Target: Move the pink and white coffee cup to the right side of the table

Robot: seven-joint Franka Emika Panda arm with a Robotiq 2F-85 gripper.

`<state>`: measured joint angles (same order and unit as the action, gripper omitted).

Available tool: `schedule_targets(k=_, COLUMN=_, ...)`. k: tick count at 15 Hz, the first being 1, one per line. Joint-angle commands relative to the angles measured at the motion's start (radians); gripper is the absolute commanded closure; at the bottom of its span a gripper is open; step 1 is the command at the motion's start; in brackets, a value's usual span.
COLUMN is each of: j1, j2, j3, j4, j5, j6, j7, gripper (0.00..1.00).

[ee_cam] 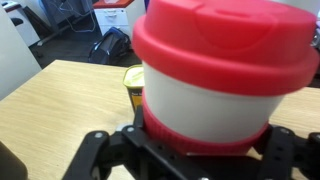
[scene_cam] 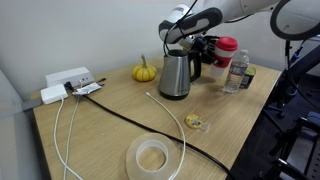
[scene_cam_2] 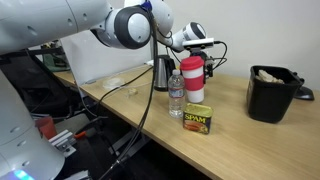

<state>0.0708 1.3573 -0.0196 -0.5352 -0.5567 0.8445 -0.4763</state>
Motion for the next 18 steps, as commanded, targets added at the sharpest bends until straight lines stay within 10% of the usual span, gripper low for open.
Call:
schedule_targets(k=1, j1=-0.009, j2=0.026, j3=0.024, j4=0.036, j5=0.040, j6=0.006, j7=0.004, gripper=0.33)
schedule_targets(k=18, j1=0.027, j2=0.108, j3=-0.053, j4=0.107, j5=0.110, j6=-0.017, j7=-0.024, gripper=0.33)
